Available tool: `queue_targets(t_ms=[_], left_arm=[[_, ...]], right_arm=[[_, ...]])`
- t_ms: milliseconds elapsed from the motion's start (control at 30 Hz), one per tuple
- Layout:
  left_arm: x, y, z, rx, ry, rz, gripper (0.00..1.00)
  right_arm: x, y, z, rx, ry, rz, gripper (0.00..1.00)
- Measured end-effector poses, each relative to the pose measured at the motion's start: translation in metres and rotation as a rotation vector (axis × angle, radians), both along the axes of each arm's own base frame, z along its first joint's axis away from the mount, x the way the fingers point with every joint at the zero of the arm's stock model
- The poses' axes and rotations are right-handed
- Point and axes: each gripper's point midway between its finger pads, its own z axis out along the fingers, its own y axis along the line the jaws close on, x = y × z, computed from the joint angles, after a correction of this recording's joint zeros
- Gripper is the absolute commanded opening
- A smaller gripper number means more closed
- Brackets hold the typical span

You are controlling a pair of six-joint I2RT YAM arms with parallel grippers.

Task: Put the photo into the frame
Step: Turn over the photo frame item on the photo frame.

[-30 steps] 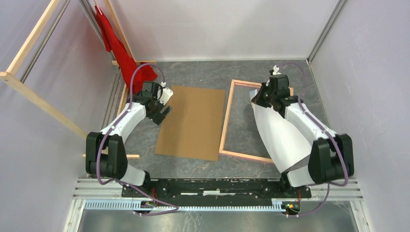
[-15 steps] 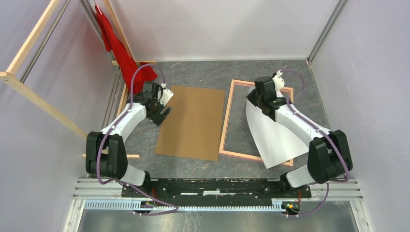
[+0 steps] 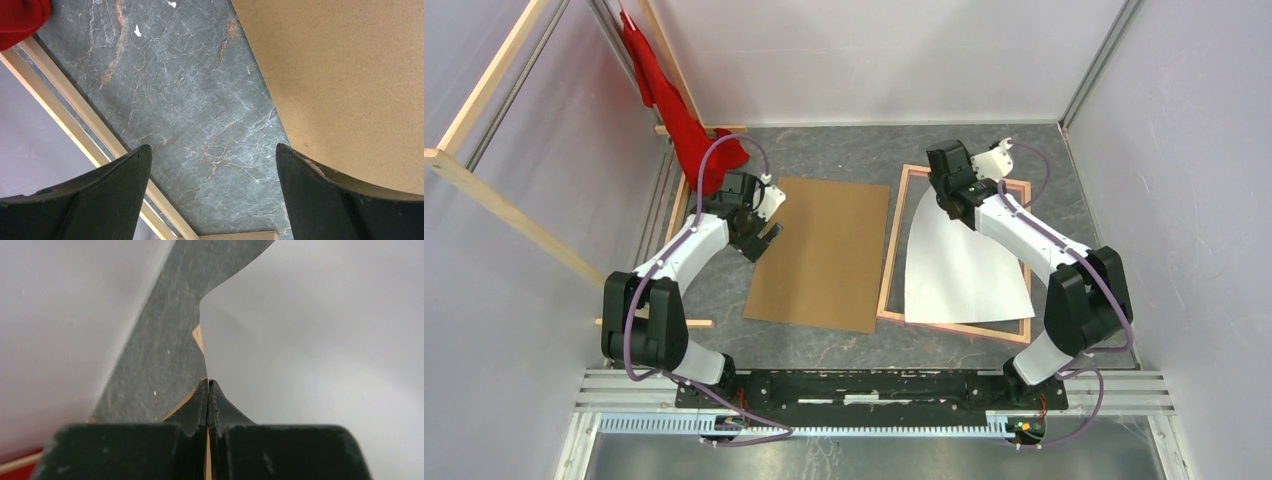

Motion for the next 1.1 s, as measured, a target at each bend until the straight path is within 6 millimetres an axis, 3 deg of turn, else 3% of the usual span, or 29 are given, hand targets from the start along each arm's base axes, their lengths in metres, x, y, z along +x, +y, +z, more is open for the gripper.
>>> queue_targets(t_ms=[133, 300, 700, 1100], left_arm=[[-0.002, 0.0, -0.002, 0.001, 0.005, 0.0, 1.0], [-0.004, 0.0, -0.004, 0.002, 0.012, -0.002, 1.0], [-0.002, -0.004, -0.004, 0.001, 0.006, -0.013, 1.0], [-0.002, -0.004, -0.006, 0.001, 0.006, -0.014, 1.0]], right_arm=[[0.0, -0.019, 0.013, -0.033, -0.04, -0.097, 0.0], [-0.008, -0.036, 0.009, -0.059, -0.036, -0.167, 0.0], [-0.021, -0.057, 0.002, -0.1, -0.012, -0.271, 0.0], [-0.02, -0.075, -0.001, -0.137, 0.0, -0.312, 0.03]])
